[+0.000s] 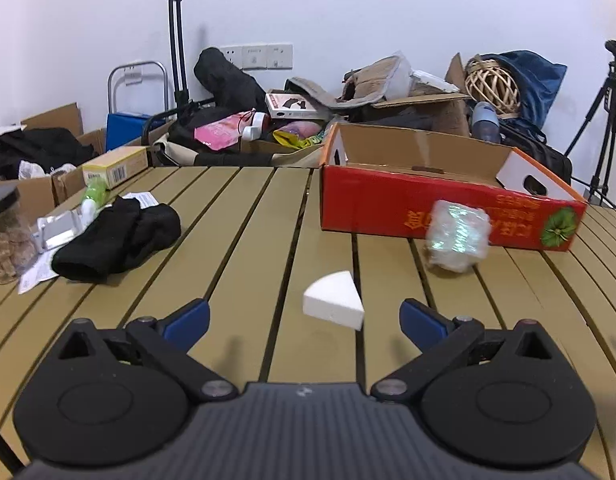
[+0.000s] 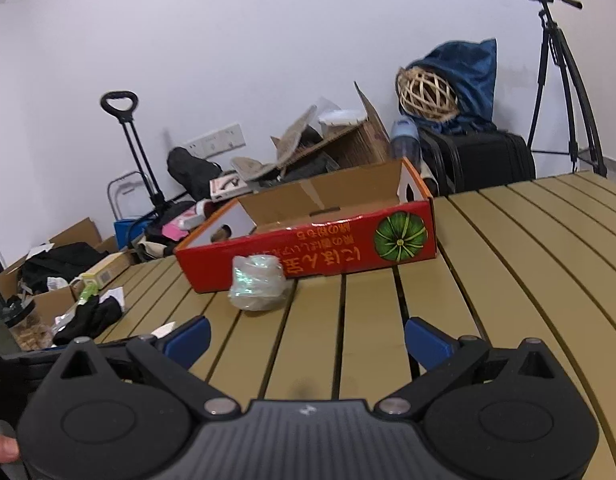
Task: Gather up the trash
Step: 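Close the left gripper on the white foam wedge while the right gripper closes on the plastic bag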
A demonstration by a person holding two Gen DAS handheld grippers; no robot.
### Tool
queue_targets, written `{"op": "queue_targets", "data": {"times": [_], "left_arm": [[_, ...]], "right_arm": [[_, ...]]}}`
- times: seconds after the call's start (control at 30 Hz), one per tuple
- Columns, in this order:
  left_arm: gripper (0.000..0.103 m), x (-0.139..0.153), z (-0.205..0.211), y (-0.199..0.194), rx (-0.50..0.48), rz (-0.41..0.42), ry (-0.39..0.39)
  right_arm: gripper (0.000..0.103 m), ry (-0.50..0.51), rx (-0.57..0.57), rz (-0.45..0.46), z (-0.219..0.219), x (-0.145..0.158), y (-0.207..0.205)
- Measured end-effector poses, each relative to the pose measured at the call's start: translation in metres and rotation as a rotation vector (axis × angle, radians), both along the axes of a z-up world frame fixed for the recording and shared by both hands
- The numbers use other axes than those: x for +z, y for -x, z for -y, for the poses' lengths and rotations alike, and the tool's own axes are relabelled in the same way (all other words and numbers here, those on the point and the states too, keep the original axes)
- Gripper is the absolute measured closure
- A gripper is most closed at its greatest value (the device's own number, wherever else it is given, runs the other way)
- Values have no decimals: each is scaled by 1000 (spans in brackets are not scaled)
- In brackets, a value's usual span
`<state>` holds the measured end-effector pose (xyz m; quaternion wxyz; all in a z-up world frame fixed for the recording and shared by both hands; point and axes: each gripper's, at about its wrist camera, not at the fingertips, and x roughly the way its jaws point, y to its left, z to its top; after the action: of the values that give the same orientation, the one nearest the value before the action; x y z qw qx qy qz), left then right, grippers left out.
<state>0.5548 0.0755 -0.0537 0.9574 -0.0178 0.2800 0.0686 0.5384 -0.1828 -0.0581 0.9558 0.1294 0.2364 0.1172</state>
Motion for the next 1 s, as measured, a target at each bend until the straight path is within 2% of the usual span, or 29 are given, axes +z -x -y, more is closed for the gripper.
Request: {"op": "queue_targets", "data": {"times": [0.27,0.47,0.7,0.73,0.8,0.83,1.0], "left_arm": [[3,-9,-4,-32,-10,-46,23],[24,-19,-4,-47,-29,-113,45],[43,-20,-3,-50,-24,-112,46],[50,-20,-2,-50,-25,-110,38],[54,-20,-1,-50,-28,-105,32],[64,-19,-1,-50,-33,-103,35],[69,-19,-3,-49,-47,-93,59]], "right_arm": [[0,59,8,-53,-22,1,-32],[0,69,-11,-65,-32,5,-43],[0,87,-15,-80,-38,5,-45],[0,90,-15,-80,-38,5,-44],[0,98,-15,-83,-40,6,-44],[0,103,-14,-83,-41,6,-44],[0,132,-13,-82,-47,8,-47]]}}
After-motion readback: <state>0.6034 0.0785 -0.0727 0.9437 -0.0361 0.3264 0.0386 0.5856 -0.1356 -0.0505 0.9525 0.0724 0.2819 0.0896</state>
